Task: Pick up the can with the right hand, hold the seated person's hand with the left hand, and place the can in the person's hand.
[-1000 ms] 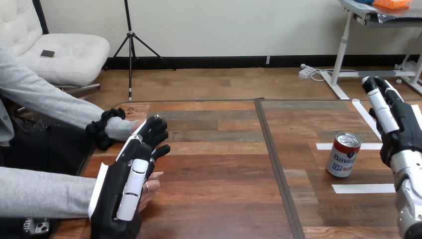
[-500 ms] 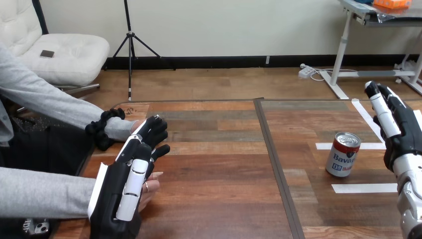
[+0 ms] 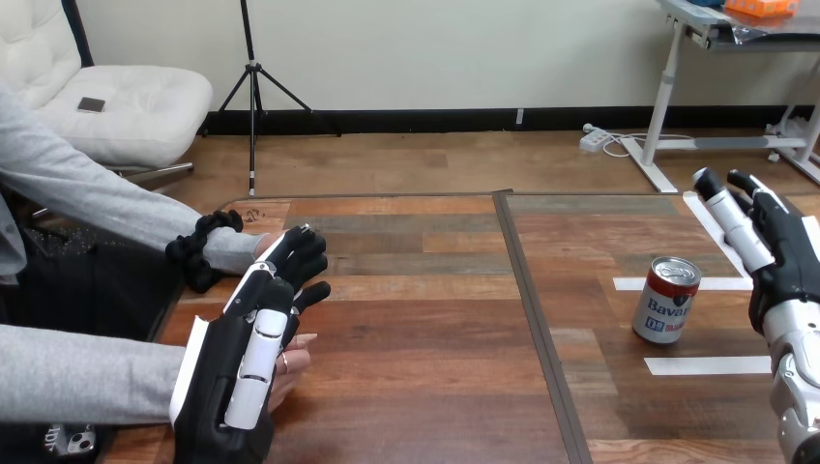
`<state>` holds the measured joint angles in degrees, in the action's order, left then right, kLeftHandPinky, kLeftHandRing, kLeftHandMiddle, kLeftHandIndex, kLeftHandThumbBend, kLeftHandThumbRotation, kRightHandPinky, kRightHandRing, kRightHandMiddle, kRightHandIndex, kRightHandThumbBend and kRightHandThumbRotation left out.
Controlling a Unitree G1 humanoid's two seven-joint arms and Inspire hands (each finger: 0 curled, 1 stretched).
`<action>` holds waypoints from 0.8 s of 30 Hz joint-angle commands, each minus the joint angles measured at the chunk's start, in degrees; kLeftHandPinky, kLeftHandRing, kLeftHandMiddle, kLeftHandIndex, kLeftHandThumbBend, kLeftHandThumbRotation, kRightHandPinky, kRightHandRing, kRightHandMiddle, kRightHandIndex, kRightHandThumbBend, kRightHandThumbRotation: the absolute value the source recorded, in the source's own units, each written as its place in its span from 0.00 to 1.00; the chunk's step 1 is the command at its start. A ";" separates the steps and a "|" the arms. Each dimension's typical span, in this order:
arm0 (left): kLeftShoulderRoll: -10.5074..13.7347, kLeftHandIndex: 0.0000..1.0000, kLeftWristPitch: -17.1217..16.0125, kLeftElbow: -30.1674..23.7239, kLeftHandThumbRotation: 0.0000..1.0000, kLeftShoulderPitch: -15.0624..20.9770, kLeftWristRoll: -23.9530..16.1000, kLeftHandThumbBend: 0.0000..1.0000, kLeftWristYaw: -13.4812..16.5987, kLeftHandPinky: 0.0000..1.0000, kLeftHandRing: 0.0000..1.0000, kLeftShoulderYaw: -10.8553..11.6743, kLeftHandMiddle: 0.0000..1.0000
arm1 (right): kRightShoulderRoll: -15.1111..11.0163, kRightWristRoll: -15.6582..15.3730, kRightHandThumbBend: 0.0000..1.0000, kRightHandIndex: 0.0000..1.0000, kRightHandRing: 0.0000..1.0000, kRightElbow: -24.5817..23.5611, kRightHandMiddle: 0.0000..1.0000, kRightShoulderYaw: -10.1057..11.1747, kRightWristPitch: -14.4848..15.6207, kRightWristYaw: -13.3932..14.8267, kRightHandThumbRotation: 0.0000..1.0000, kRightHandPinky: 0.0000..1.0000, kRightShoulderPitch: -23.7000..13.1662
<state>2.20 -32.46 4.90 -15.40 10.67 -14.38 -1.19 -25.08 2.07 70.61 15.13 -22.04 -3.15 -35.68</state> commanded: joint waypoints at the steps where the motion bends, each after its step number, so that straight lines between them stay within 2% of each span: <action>1: -0.26 0.86 -0.51 -2.55 0.87 0.75 0.03 0.64 -0.19 0.82 0.88 -0.14 0.87 | -1.80 -0.51 1.00 0.93 0.88 -0.96 0.90 -0.75 0.66 -0.29 0.37 0.69 -5.18; 6: -0.38 0.86 -0.41 -2.80 0.87 0.65 -0.29 0.64 0.15 0.83 0.88 -0.16 0.87 | -2.14 -1.39 1.00 0.94 0.90 -1.11 0.91 -1.49 1.29 0.03 0.34 0.73 -5.24; 17: -0.49 0.85 -0.98 -2.14 0.87 1.04 0.16 0.61 -0.20 0.83 0.87 -0.16 0.86 | -2.13 -1.07 1.00 0.95 0.94 -1.21 0.93 -1.19 1.40 -1.19 0.26 0.81 -5.23; 24: -0.42 0.86 -0.89 -2.04 0.87 1.21 0.13 0.60 -0.26 0.83 0.87 -0.14 0.86 | -2.20 -1.49 1.00 0.96 0.95 -1.16 0.94 -1.46 1.16 -1.24 0.24 0.85 -5.11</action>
<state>2.19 -32.46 4.89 -15.40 10.71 -14.40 -1.21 -25.19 0.51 70.61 13.91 -20.24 -3.97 -35.70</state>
